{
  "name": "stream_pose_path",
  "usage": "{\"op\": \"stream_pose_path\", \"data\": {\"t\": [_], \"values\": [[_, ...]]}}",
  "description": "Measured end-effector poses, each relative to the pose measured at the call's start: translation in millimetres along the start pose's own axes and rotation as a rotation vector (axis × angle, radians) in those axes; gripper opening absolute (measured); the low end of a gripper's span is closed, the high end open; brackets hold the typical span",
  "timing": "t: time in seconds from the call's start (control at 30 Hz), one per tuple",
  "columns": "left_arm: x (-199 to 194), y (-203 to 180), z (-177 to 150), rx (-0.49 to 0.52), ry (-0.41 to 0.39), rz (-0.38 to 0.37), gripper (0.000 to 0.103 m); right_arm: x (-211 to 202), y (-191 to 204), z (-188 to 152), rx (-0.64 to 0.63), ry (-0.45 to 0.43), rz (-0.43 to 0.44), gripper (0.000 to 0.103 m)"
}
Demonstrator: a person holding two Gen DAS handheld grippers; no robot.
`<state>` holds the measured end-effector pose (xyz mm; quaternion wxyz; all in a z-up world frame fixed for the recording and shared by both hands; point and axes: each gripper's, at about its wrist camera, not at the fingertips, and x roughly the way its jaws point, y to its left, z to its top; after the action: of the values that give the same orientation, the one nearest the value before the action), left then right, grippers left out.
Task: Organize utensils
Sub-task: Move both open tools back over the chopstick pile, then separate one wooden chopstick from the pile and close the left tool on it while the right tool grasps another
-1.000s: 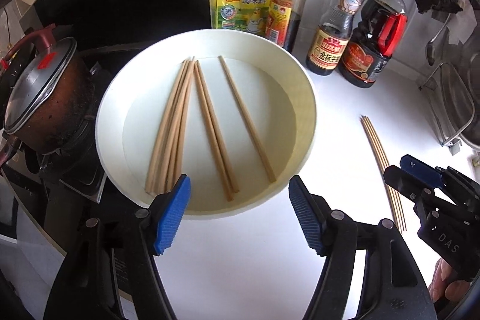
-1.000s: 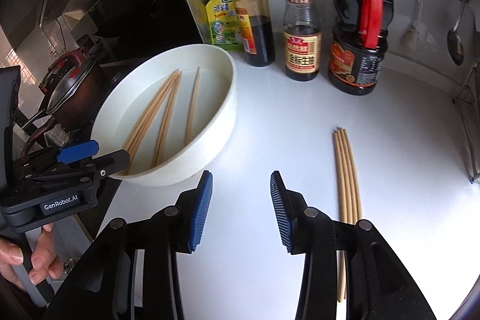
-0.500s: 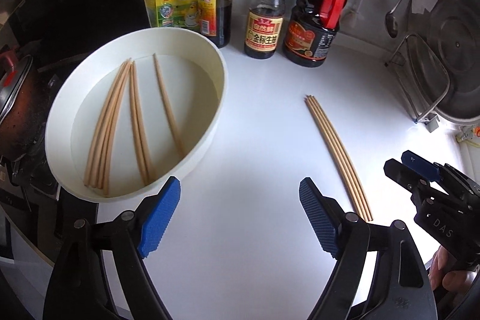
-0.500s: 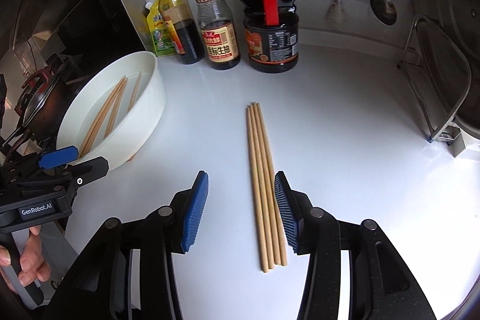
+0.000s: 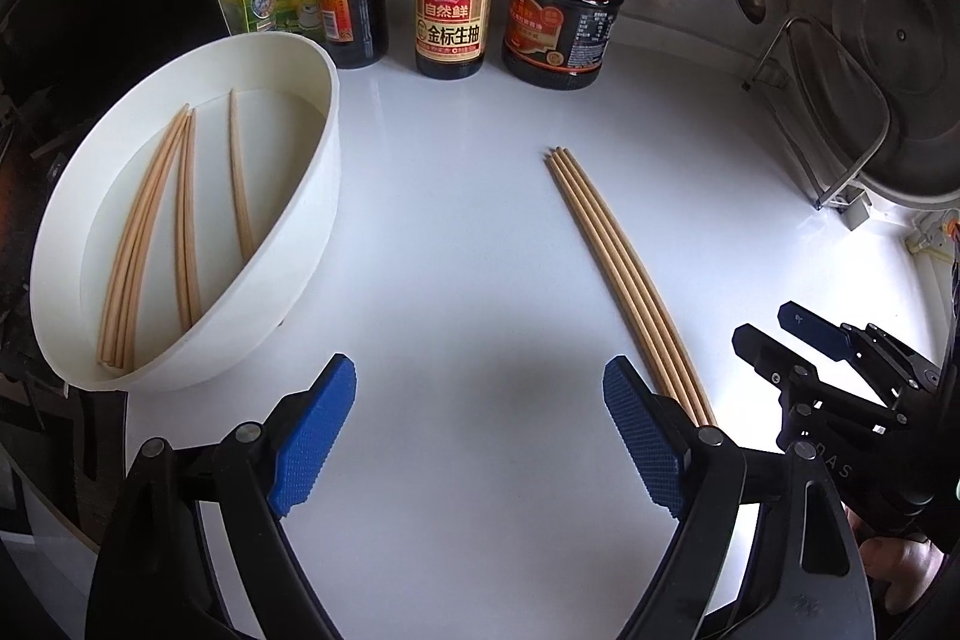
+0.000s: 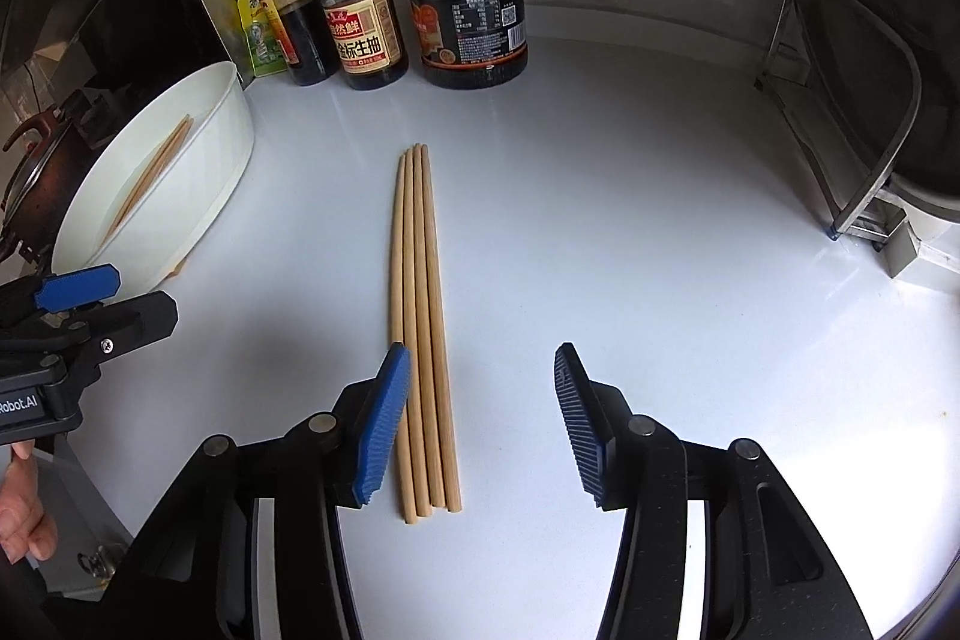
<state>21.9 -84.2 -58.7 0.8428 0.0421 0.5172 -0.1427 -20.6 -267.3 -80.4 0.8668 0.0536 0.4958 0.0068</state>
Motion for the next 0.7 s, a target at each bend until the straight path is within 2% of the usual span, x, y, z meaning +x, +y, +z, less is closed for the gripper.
{"op": "stream_pose_path", "data": {"t": [0.23, 0.7], "values": [[13.9, -5.2, -1.2, -0.042, 0.01, 0.014, 0.089, 25.0, -3.9, -0.2, -0.021, 0.024, 0.018, 0.048], [31.8, -14.0, -3.3, -0.058, 0.026, 0.027, 0.089, 44.0, -3.6, 1.0, -0.072, 0.052, 0.02, 0.048]]}}
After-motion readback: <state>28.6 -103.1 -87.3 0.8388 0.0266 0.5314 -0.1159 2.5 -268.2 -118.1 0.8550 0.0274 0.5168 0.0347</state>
